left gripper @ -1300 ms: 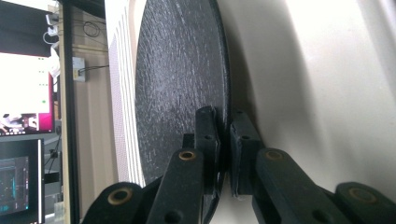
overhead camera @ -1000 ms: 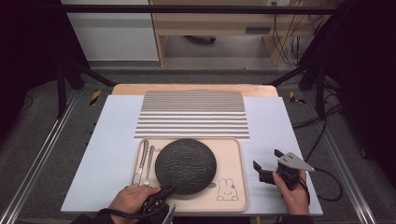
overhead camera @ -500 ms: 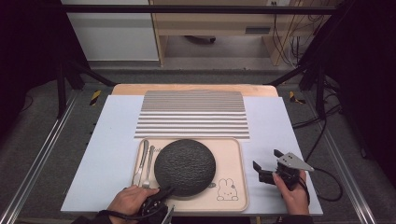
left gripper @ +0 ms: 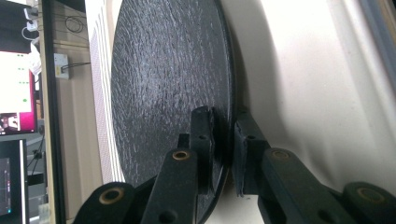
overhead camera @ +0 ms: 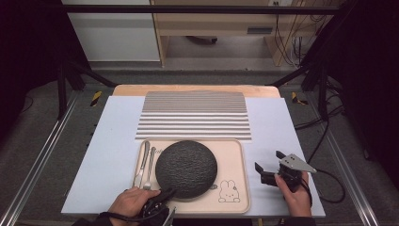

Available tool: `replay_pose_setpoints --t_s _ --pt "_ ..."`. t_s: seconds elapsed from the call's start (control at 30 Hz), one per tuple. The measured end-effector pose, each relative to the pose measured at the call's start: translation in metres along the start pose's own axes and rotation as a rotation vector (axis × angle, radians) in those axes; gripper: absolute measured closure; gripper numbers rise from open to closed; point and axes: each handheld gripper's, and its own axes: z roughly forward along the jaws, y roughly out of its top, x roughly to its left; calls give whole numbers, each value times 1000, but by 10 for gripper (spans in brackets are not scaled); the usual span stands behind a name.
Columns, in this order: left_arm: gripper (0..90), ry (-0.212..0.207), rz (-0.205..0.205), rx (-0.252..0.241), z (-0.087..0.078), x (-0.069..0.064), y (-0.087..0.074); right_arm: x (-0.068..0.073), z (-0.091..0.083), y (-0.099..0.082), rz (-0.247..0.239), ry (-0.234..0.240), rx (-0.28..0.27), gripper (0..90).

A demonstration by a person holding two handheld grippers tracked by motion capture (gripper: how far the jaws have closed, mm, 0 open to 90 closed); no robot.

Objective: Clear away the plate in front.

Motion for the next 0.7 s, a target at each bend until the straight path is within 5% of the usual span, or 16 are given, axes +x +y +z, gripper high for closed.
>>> replay_pose_setpoints --t_s 0.6,0.7 --pt "779 -14 -50 -15 0 2 -1 0 0 0 -1 -1 3 50" --pt "695 5 -75 -19 -2 4 -1 0 0 0 0 -1 3 50"
